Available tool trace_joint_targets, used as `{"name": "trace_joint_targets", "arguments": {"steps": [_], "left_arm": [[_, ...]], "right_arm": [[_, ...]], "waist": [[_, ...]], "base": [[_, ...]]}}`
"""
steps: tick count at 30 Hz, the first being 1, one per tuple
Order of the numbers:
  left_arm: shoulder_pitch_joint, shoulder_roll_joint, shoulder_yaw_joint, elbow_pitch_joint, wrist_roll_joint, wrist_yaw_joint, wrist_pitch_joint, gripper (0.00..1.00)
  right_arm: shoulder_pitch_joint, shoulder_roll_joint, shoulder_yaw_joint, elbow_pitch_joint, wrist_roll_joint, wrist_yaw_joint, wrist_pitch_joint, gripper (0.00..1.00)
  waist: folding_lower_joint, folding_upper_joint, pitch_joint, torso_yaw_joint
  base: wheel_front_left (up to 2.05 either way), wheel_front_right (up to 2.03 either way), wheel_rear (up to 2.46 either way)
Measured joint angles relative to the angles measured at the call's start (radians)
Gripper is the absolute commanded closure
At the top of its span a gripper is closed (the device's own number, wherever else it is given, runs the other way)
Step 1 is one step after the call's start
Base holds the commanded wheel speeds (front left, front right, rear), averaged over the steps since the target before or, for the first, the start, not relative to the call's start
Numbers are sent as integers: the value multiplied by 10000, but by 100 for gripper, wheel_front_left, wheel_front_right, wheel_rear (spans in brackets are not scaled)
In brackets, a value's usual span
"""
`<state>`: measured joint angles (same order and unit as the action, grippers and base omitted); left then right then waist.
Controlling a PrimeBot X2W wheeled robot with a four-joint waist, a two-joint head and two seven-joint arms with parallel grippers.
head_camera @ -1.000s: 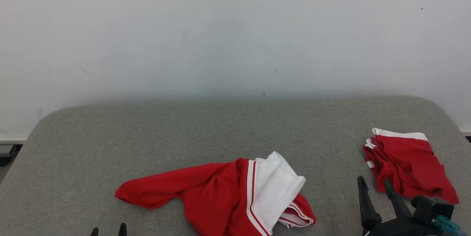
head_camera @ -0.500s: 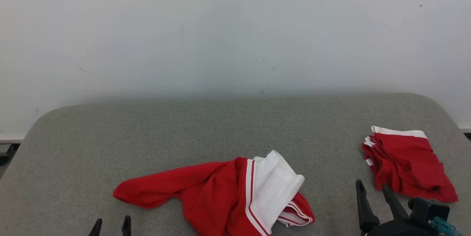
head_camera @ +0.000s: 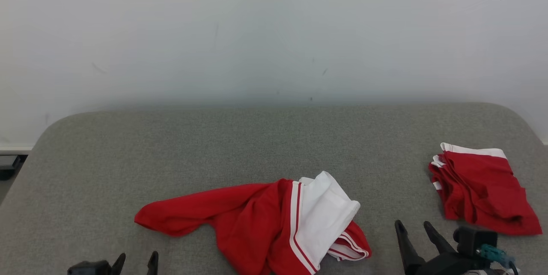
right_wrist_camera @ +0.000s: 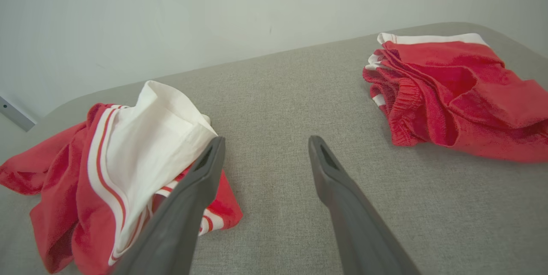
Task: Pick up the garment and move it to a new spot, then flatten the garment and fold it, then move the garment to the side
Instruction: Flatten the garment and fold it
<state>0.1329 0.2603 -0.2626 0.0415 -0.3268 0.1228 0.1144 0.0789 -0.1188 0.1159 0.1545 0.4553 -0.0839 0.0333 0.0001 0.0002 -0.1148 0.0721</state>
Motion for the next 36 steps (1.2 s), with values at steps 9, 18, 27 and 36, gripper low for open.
{"name": "trace_joint_targets", "arguments": {"steps": [9, 18, 27, 36], "left_arm": [[-2629, -244, -102, 1406, -159, 0, 2502, 0], [-5161, -433, -481, 3346, -155, -13, 4855, 0], [-6485, -523, -732, 4554, -79, -224, 5960, 0], [-6774, -500, -709, 5430, -81, -351, 6171, 0]], "right_arm": [[-1777, -456, 941, 497, 56, 614, 2592, 0], [-3722, -817, 1522, 1051, 270, 940, 5442, 0], [-4604, -616, 1710, 1624, 431, 869, 7005, 0], [-4826, -591, 1783, 1881, 453, 740, 7687, 0]], "waist": [[0, 0, 445, 187], [1, 1, 1212, 439], [2, 1, 1974, 649], [0, -1, 2391, 692]], "base": [[0, 0, 0], [0, 0, 0], [0, 0, 0], [0, 0, 0]]}}
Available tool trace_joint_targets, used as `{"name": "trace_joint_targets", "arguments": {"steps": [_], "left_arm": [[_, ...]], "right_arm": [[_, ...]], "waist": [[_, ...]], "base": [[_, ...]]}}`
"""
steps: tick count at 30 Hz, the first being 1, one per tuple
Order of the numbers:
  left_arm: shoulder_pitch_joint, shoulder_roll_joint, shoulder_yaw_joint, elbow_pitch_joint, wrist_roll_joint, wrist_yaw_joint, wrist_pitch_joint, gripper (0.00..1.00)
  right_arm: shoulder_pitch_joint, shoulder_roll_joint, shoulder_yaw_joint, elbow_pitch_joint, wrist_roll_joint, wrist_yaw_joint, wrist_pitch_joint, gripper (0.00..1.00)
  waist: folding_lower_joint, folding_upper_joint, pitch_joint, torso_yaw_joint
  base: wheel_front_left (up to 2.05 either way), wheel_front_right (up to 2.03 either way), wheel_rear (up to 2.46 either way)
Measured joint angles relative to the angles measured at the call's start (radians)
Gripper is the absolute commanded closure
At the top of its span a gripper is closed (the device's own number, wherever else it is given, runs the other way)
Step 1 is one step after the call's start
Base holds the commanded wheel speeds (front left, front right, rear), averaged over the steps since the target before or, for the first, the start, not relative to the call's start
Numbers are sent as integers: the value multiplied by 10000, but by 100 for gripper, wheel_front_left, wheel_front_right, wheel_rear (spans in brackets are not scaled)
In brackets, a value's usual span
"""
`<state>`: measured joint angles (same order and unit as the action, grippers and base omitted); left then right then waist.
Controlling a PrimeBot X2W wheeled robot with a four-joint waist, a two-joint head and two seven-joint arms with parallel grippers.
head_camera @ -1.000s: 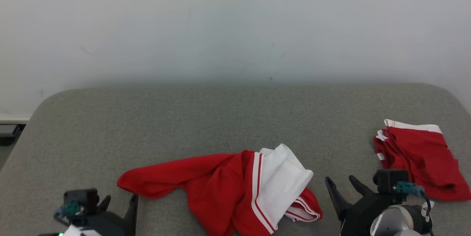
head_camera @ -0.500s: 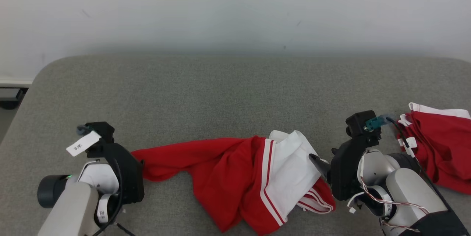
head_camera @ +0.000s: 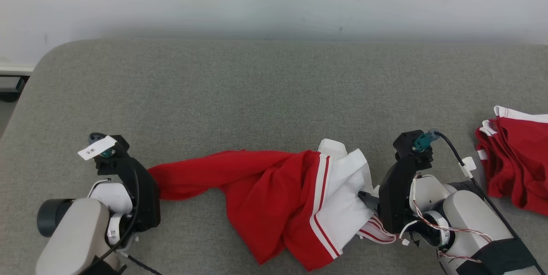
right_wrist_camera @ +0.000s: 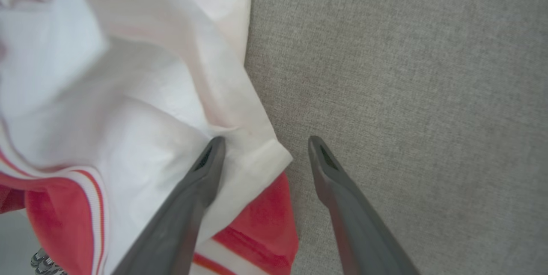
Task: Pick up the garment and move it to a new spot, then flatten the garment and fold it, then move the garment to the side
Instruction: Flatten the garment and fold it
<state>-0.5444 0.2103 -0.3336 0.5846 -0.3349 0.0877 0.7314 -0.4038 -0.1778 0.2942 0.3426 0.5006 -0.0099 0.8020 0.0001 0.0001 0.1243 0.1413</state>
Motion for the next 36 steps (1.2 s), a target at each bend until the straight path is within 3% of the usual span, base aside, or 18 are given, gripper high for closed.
{"name": "trace_joint_targets", "arguments": {"steps": [6, 7, 8, 10, 11, 13, 15, 19, 25, 32, 36], "left_arm": [[-444, 25, 52, 196, -4, -42, -31, 0], [-547, 19, 56, 228, -19, -142, -35, 0], [-654, 6, 73, 270, -35, -180, -88, 0], [-835, -35, 73, 407, -36, -215, -107, 0], [-862, -52, 59, 453, -50, -293, -125, 10], [-865, -92, 40, 539, -77, -368, -201, 64], [-872, -104, 25, 569, -77, -395, -209, 100], [-967, -161, -21, 713, -75, -535, -405, 100], [-1515, -259, 96, 713, 54, -339, -1400, 100], [-2363, -468, 224, 307, 593, -144, -3428, 100], [-2982, -525, 263, -15, 834, -69, -5097, 100]], "right_arm": [[1, 2, -38, -59, 52, -81, 213, 0], [0, -8, -50, -59, 84, -82, 255, 15], [-1, -21, -61, -46, 96, -86, 267, 38], [-4, -35, -65, -23, 96, -90, 336, 68], [-4, -35, -61, -15, 96, -90, 343, 100], [-4, -33, -56, -15, 98, -88, 387, 100], [-4, -33, -58, -15, 102, -88, 418, 100], [-5, -33, -98, -33, 115, -90, 410, 100], [-376, -56, -686, -247, 274, -232, -282, 100], [-1365, -29, -1398, -779, 274, -353, -1647, 100], [-2148, -165, -1699, -1160, -77, -353, -3032, 100]], "waist": [[-1, 0, 205, -89], [-1, 0, 241, -95], [-1, 0, 276, -99], [0, 1, 315, -99], [0, 0, 323, -97], [-1, 0, 330, -95], [-1, 0, 332, -93], [-1, 0, 318, -84], [0, 0, 165, -29], [-1, 0, -119, 27], [-2, 0, -360, -6]], "base": [[0, 0, 0], [0, 0, 0], [0, 0, 0], [0, 0, 0], [0, 0, 0], [0, 0, 0], [0, 0, 0], [0, 0, 0], [0, 0, 0], [0, 0, 0], [0, 0, 0]]}}
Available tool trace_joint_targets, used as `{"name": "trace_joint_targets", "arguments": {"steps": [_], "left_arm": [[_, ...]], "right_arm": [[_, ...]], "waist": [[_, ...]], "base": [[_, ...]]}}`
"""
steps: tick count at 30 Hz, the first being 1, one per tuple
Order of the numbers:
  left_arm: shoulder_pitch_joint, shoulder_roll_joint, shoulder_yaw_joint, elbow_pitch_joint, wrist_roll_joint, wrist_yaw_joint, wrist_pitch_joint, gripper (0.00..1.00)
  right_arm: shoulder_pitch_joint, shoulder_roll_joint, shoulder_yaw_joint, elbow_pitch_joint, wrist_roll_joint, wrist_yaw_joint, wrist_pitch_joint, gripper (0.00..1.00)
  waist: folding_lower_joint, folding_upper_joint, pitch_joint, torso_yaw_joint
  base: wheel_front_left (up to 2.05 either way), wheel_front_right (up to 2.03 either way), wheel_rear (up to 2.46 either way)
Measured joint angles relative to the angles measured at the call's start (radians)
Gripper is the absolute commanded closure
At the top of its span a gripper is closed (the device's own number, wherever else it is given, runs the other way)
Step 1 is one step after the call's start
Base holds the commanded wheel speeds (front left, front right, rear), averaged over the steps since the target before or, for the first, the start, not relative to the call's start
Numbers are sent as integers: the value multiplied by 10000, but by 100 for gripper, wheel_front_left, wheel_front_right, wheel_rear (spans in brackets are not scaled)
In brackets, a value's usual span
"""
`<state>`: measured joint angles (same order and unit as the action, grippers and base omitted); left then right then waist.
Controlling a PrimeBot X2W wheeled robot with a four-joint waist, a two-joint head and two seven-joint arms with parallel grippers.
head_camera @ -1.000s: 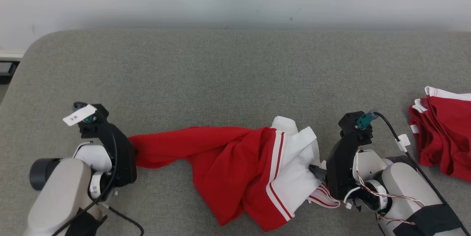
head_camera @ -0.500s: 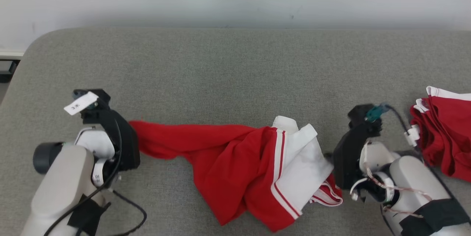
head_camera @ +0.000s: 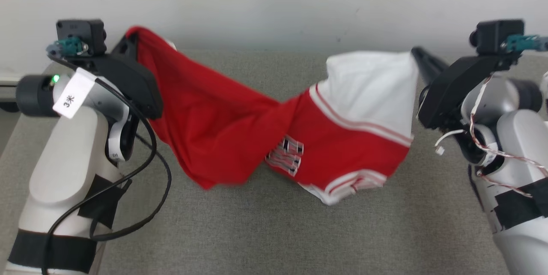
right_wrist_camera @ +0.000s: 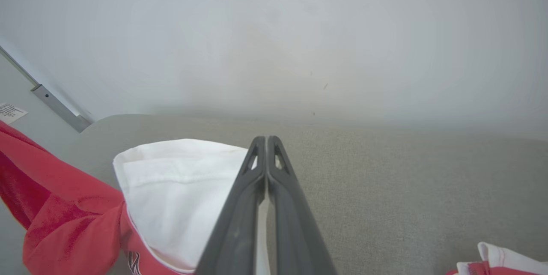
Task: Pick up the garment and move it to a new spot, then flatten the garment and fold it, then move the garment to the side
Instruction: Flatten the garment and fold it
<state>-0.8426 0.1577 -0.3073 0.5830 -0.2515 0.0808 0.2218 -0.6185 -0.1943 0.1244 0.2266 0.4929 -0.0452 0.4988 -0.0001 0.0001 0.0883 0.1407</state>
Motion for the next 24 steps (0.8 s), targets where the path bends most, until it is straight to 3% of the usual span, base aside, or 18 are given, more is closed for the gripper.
{"name": "trace_joint_targets", "arguments": {"steps": [7, 12, 24], "left_arm": [[-189, -109, -130, -180, 144, -121, -1476, 100], [453, -138, -318, -188, 151, -217, -1850, 100], [1437, -117, -314, -1630, -15, -299, -2360, 100]], "right_arm": [[-148, -431, 81, -332, -727, 105, -1221, 100], [965, -637, 40, -849, -805, 109, -1386, 100], [2810, -986, -1191, -3988, -621, -184, -2088, 100]], "waist": [[0, -1, -376, -167], [0, -1, -523, -368], [-1, -2, -348, -437]], "base": [[0, 0, 0], [0, 0, 0], [0, 0, 0]]}}
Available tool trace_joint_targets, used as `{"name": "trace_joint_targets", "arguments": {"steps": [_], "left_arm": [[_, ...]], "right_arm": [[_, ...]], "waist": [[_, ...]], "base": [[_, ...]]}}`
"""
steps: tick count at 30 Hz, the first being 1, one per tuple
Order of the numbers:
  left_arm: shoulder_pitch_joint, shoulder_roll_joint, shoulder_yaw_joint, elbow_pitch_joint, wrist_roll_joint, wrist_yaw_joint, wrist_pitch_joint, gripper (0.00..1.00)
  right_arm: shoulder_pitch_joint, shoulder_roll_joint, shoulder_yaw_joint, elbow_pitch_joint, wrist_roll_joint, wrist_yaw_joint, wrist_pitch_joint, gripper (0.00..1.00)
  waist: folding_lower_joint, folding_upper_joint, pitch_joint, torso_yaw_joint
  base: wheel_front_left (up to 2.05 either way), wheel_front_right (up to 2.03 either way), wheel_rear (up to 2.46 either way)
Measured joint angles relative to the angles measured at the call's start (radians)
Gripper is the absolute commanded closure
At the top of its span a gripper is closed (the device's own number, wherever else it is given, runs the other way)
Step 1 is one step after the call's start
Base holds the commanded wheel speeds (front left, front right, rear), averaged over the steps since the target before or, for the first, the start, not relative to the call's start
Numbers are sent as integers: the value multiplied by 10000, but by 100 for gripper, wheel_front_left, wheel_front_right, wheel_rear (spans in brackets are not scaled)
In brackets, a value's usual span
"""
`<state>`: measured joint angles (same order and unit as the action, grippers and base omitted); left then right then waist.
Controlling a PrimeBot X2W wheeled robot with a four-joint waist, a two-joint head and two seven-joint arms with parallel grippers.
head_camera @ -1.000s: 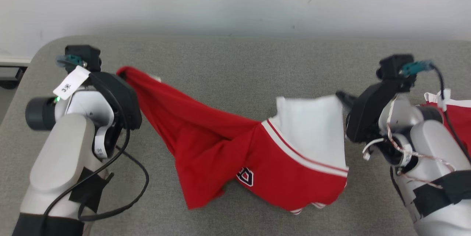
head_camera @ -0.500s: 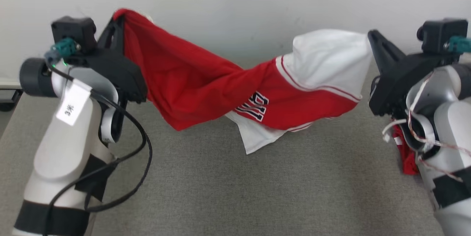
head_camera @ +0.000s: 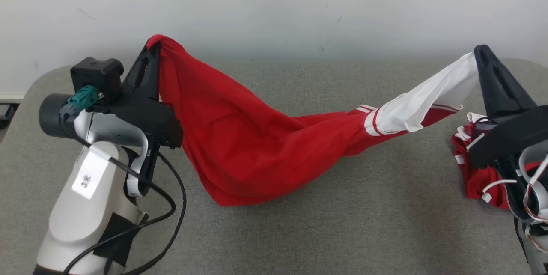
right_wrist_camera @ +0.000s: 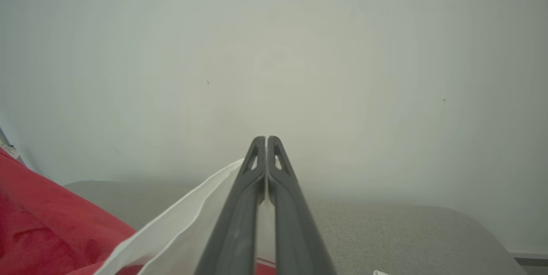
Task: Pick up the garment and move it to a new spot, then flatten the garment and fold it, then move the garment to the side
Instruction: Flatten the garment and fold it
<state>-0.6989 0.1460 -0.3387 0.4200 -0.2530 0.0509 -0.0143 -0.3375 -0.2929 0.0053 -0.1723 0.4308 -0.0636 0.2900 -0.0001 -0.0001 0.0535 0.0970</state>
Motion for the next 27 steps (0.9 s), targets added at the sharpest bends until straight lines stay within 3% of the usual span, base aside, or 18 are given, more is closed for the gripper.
{"name": "trace_joint_targets", "arguments": {"steps": [4, 9, 13, 15, 18, 21, 24, 27], "left_arm": [[372, 8, 35, -600, -245, -159, 107, 100], [396, 136, 59, -104, -353, -199, 646, 100], [-239, 115, -31, 1034, -290, -341, 1014, 100], [-1224, 121, 59, 1404, -221, -311, 1009, 100], [-3291, -134, 328, 1168, -33, -81, 470, 100], [-4878, -453, 602, 600, 35, -58, -368, 100], [-4699, -458, 892, 314, -46, 21, -951, 100], [-3501, -186, 865, 671, -102, 10, -1116, 100]], "right_arm": [[419, 192, 10, -825, 90, -123, 8, 100], [-49, 627, 828, 740, 433, -52, 456, 100], [-2441, 947, 1498, 3367, 330, 207, 711, 100], [-4221, 1053, 1296, 4318, 247, 165, 591, 100], [-6629, 1043, 341, 4265, 247, -13, -263, 100], [-7928, 445, -180, 3893, 230, -12, -1116, 100], [-7580, 6, -205, 3731, -29, 136, -1524, 100], [-6216, -86, 174, 3739, -280, 389, -1570, 100]], "waist": [[0, 0, 263, 13], [1, 1, 651, -53], [3, 3, 1057, -190], [6, 4, 1254, -301], [5, 3, 1528, -468], [3, 2, 1777, -538], [3, 3, 1866, -499], [3, 3, 1849, -411]], "base": [[0, 0, 0], [0, 0, 0], [0, 0, 0], [0, 0, 0], [0, 0, 0], [0, 0, 0], [0, 0, 0], [0, 0, 0]]}}
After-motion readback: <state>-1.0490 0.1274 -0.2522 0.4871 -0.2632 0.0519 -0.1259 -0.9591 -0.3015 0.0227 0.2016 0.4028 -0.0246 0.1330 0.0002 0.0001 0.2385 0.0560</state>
